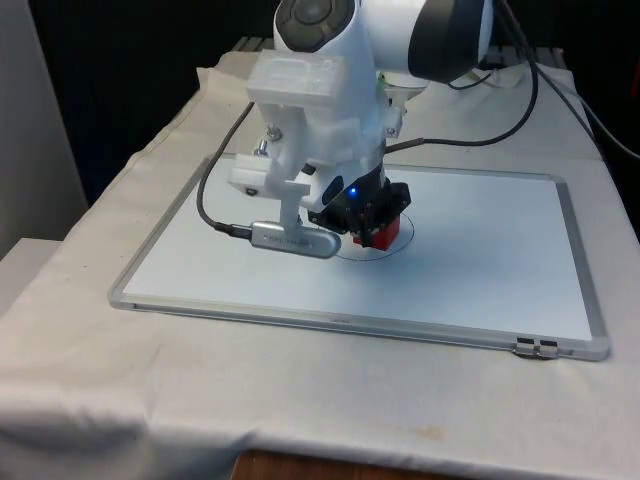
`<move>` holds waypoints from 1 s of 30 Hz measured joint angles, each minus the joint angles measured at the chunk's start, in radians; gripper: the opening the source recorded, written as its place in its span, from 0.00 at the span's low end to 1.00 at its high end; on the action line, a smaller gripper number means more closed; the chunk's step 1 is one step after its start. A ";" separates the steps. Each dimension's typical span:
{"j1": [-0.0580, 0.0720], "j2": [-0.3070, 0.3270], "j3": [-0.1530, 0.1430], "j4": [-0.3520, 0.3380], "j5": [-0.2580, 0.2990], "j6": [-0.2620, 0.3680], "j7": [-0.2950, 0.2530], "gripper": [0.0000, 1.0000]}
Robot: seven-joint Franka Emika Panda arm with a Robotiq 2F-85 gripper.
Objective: Push the cube into the marked area.
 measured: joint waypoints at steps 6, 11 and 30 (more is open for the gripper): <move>-0.001 0.000 -0.006 0.031 0.000 0.000 -0.001 0.00; -0.004 0.001 -0.007 0.055 0.000 0.004 -0.001 0.00; 0.004 -0.032 -0.015 0.068 0.000 0.010 0.040 0.00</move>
